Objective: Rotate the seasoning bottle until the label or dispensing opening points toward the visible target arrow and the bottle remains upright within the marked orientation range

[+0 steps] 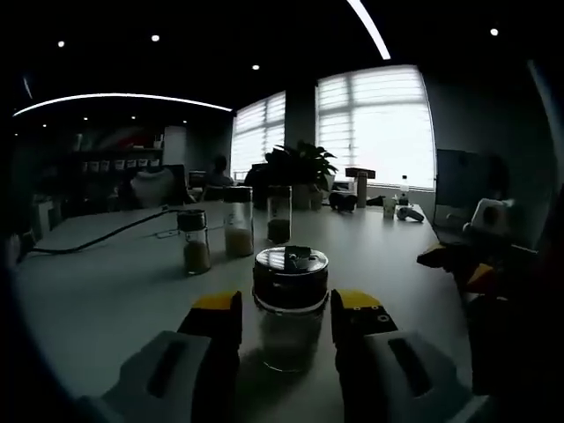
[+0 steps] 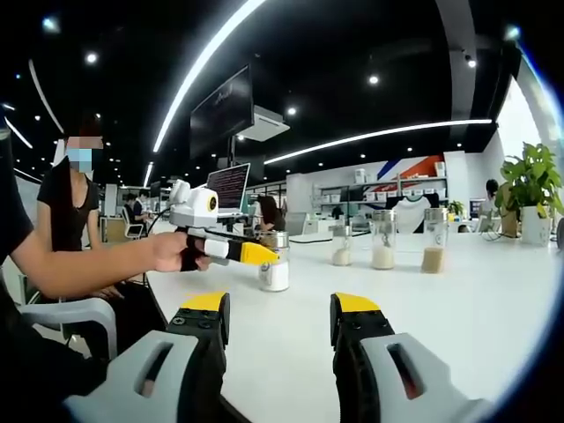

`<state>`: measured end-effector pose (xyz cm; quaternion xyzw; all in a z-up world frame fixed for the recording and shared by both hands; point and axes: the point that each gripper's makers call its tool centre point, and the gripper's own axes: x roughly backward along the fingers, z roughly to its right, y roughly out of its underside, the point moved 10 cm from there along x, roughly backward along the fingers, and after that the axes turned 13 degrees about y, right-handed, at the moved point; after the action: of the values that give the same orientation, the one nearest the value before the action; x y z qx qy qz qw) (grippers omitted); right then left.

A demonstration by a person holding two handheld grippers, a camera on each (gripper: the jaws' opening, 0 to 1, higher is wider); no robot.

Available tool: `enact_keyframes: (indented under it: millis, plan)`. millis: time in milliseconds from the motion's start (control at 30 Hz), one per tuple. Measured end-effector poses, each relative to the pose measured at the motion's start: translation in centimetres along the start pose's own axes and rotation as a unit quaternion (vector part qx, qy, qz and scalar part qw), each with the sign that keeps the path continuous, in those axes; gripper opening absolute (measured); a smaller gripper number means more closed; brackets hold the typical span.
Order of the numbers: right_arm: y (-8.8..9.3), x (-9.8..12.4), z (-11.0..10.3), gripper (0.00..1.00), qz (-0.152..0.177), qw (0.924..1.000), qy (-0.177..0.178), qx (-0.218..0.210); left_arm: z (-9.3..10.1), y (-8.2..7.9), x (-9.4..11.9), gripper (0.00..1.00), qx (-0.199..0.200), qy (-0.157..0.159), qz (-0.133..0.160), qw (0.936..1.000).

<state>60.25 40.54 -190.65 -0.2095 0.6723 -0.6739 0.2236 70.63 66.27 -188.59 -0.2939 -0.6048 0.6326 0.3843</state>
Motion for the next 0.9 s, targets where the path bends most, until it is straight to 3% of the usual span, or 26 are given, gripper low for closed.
enact_keyframes:
  millis: [133, 733, 900]
  plan:
    - [0.0, 0.1, 0.0, 0.45, 0.001, 1.0, 0.002, -0.001, 0.4, -0.3, -0.1, 0.34, -0.016, 0.004, -0.006, 0.9998]
    - [0.1, 0.2, 0.5, 0.44, 0.001, 0.9999, 0.009, -0.005, -1.9, -0.9, -0.1, 0.34, -0.029, 0.047, -0.017, 0.9983]
    - [0.0, 0.2, 0.6, 0.44, 0.002, 0.9999, 0.011, -0.004, -1.6, -0.8, -0.1, 0.34, -0.027, 0.043, -0.013, 0.9986]
